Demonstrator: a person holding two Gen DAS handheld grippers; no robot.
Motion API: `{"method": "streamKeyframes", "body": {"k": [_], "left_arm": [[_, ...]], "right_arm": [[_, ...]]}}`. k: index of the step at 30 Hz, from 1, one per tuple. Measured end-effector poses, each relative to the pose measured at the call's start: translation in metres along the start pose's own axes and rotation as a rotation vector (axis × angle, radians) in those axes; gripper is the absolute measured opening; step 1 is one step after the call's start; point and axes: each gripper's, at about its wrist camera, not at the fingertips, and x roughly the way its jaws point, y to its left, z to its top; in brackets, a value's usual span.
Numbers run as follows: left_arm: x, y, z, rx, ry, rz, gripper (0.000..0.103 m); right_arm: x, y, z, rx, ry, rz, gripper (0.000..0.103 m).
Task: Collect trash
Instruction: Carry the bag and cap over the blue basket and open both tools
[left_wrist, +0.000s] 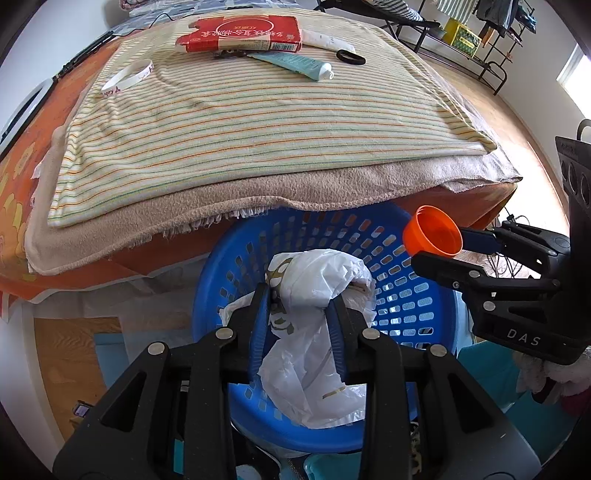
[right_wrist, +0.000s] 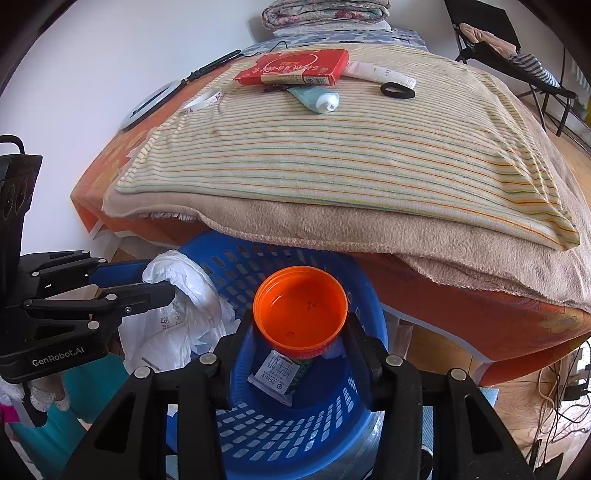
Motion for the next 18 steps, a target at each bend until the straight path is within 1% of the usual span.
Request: {"method": "streamKeyframes", "body": {"k": [2,3,5,6,7,9,16,18], "left_arm": [[0.0016,-0.0003,-0.0001,0.001,0.003,0.002,0.034],[0.0023,-0.0004,-0.0001,0.001,0.005,0.002,0.034],[0.0031,-0.0007,0.0001,0.003,0.008,0.003,0.036],[0.0036,-0.0008,0.0002,0.003,0.008,0.003,0.038],[0.0038,-0.0011,0.0004,0.004,0.007,0.003,0.042],[0.0037,-0.0012,0.0008,0.007,0.006,0.004,0.042],[0.0039,0.0009,0.0017,-0.001,0.009,0.006,0.042],[0.0038,0.0021,0.0018,-0.006,0.008,0.007,0.042]], "right_arm": [[0.0006,-0.0009,-0.0004,0.006,0.005,0.003,0.050],[0.0008,-0.0012,-0.0005,0.010,0.006,0.004,0.053],[0.0005,-0.0012,-0.0001,0.013,0.003,0.004,0.056],[0.0005,-0.0010,0.0003,0.013,0.002,0.002,0.058],[0.0002,-0.0009,0.0005,0.014,0.001,0.000,0.059],[-0.0003,-0.0009,0.0008,0.016,-0.001,0.000,0.062],[0.0001,-0.0006,0.0014,0.018,0.000,-0.002,0.064],[-0.0001,-0.0005,0.0016,0.018,-0.002,-0.005,0.068]]}}
